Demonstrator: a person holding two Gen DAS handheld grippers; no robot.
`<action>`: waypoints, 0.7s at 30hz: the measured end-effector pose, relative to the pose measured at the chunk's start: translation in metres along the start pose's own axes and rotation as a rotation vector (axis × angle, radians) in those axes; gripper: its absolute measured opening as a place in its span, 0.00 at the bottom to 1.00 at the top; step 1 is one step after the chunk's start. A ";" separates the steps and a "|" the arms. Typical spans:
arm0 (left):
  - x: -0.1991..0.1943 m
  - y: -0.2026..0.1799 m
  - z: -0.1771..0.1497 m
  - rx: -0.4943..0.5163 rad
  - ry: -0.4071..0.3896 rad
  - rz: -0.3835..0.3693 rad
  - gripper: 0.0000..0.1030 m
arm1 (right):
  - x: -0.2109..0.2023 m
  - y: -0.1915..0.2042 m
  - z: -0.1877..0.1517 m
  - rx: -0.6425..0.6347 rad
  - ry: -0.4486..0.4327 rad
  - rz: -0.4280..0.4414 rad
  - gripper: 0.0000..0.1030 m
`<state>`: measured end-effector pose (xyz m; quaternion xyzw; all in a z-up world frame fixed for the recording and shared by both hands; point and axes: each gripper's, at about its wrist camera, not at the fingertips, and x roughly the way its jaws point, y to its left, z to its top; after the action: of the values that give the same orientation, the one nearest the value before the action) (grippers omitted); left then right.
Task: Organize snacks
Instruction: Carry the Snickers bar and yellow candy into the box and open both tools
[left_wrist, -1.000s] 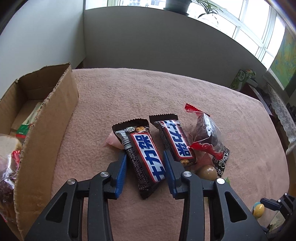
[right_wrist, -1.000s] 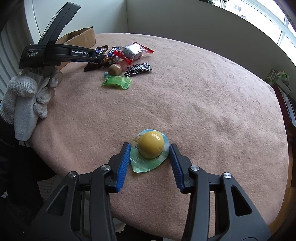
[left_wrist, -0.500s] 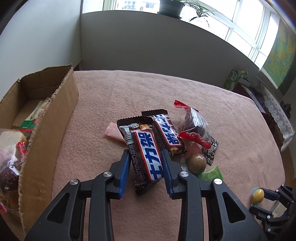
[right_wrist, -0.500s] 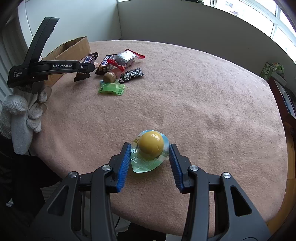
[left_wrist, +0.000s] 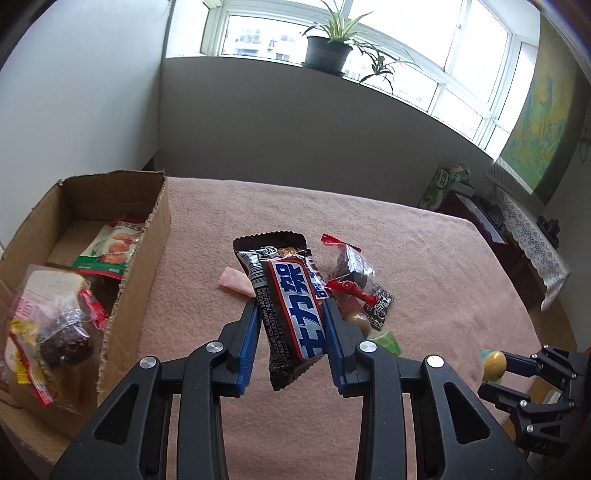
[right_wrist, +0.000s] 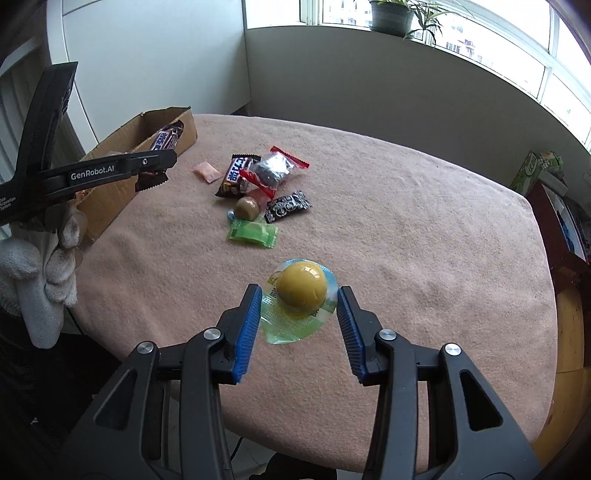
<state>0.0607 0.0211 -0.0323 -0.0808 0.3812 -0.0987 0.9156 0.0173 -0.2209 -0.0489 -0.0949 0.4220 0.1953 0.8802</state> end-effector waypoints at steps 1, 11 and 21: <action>-0.005 0.003 -0.001 -0.004 -0.011 -0.003 0.31 | -0.001 0.004 0.005 -0.006 -0.009 0.001 0.42; -0.046 0.045 -0.003 -0.055 -0.108 0.030 0.31 | 0.004 0.058 0.060 -0.058 -0.066 0.054 0.43; -0.068 0.122 -0.003 -0.187 -0.151 0.104 0.31 | 0.032 0.123 0.123 -0.071 -0.081 0.173 0.43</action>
<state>0.0264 0.1558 -0.0150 -0.1533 0.3224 -0.0089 0.9341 0.0703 -0.0597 0.0030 -0.0813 0.3853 0.2890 0.8726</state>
